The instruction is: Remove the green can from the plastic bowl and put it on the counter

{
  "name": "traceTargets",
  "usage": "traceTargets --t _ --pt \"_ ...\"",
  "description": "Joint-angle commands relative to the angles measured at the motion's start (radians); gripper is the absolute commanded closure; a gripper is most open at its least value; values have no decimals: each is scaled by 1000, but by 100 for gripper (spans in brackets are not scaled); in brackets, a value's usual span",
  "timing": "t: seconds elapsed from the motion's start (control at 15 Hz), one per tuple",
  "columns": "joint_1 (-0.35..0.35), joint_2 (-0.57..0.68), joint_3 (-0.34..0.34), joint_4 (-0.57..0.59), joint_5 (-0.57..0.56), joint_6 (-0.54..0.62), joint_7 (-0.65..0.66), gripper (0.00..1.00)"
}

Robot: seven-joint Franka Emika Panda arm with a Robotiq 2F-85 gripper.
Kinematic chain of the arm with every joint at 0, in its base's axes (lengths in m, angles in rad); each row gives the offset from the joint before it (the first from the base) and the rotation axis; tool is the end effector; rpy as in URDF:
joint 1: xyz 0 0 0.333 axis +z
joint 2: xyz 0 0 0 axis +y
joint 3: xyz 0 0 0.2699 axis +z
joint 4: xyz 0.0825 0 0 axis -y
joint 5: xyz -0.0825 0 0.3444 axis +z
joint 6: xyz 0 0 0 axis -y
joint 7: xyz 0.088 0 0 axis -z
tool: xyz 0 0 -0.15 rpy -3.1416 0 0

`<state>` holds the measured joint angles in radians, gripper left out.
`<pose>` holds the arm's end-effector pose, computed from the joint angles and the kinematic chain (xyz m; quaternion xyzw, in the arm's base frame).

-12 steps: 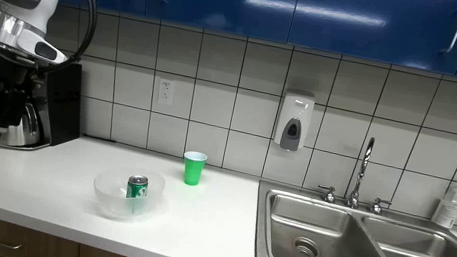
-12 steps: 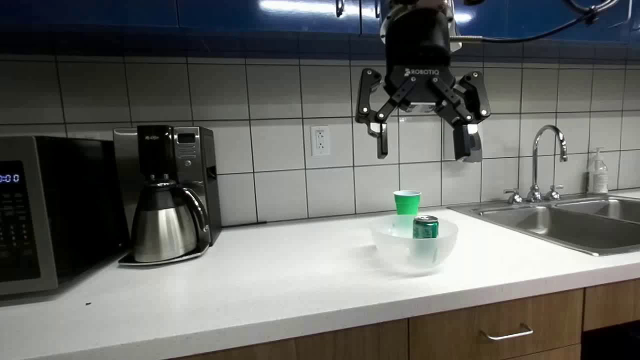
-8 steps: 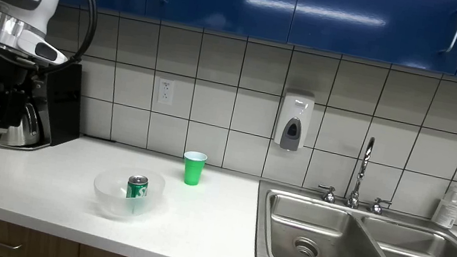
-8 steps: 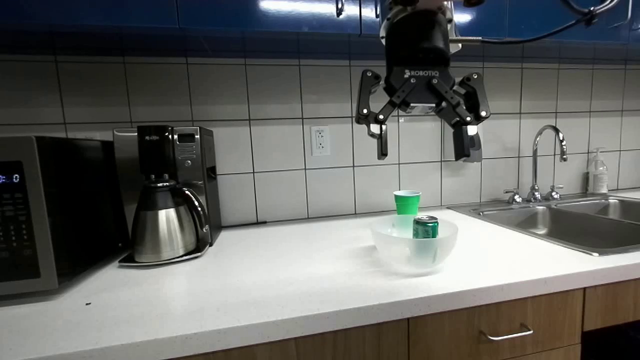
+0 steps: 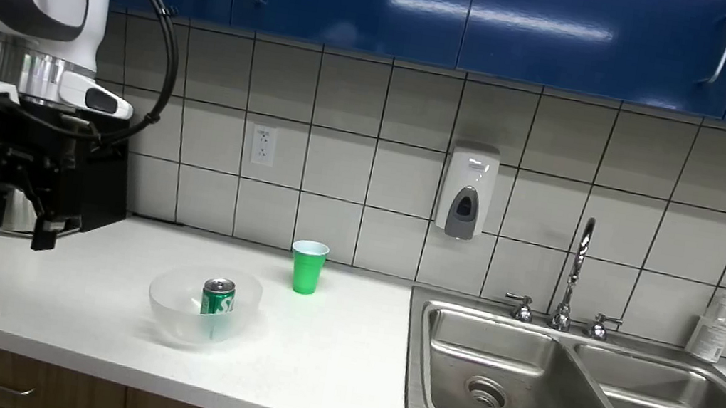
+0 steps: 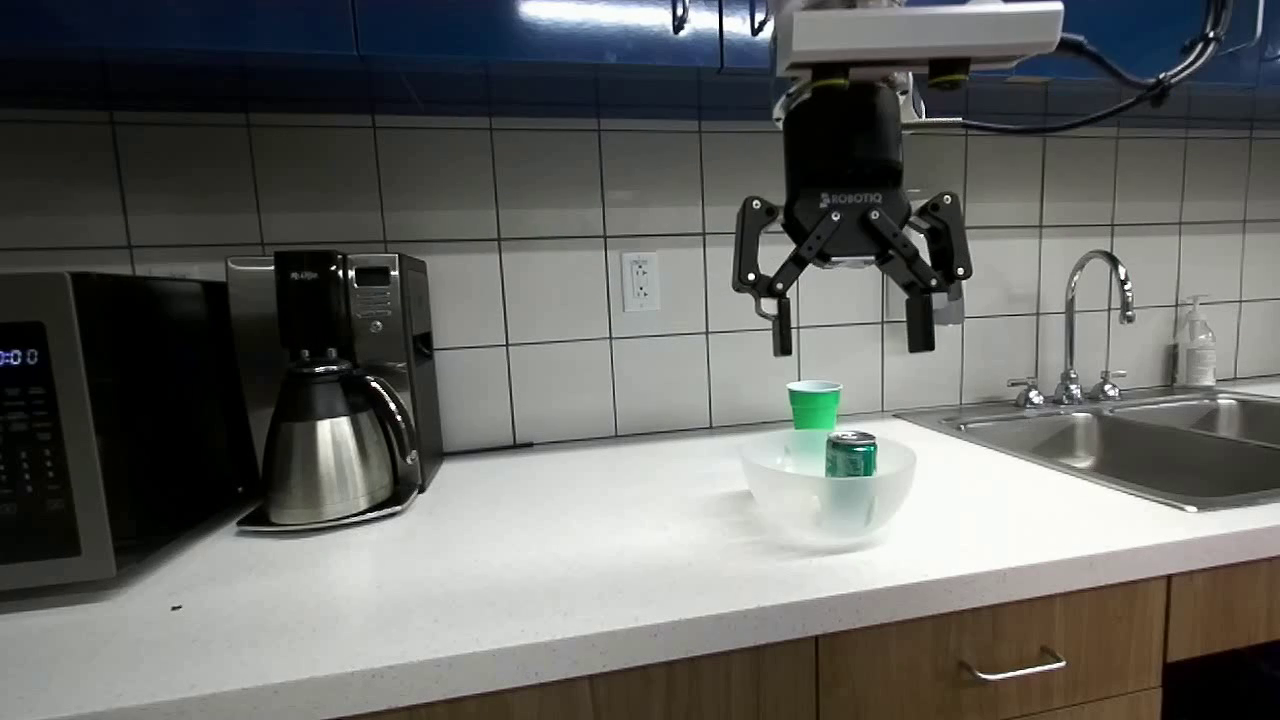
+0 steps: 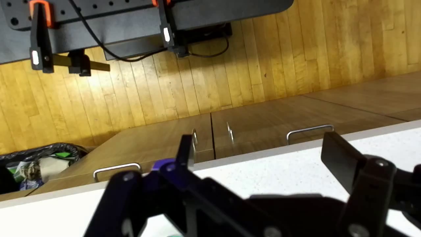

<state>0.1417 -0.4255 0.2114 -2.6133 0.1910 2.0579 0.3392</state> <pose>0.3357 0.1338 0.3176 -0.9955 0.0555 0.0753 0.0137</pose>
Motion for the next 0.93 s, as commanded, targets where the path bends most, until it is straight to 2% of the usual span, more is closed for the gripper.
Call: traceTargets --t 0.0,0.4,0.87 --pt "-48 45 21 -19 -97 114 71 0" --pt "-113 141 11 -15 -245 255 209 0" --pt "-184 245 -42 28 -343 328 324 0"
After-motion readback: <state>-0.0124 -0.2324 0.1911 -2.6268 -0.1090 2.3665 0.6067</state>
